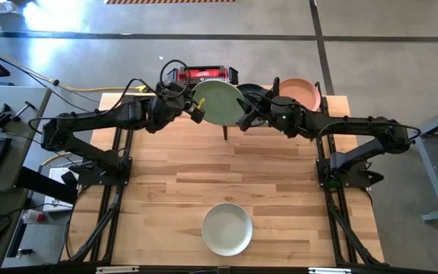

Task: Place and stack plates onto a shelf
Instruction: Stack the light green plate on top of the black plate on the shelf

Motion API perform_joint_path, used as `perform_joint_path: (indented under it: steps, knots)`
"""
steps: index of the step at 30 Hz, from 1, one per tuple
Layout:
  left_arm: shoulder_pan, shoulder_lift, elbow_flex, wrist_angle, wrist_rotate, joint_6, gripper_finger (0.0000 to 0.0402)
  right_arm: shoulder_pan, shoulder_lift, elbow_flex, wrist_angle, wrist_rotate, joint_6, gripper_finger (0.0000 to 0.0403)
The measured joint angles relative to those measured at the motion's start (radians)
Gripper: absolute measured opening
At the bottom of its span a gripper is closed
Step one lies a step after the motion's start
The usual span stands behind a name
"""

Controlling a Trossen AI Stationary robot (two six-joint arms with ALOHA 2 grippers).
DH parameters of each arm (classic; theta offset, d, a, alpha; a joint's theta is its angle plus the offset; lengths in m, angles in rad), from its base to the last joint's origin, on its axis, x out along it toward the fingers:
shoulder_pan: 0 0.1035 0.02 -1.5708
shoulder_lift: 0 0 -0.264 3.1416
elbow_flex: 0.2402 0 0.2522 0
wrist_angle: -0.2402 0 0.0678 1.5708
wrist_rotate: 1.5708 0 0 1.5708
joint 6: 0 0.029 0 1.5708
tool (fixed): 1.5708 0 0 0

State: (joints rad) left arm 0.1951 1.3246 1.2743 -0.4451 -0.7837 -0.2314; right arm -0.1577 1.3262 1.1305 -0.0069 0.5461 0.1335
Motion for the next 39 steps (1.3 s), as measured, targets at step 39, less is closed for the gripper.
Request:
perform_joint_path:
  steps: [39]
  knots:
    - [0.088, -0.135, 0.0, 0.023, 0.397, -0.047, 0.0102, -0.114, -0.15, 0.0, -0.231, 0.053, 0.158, 0.0]
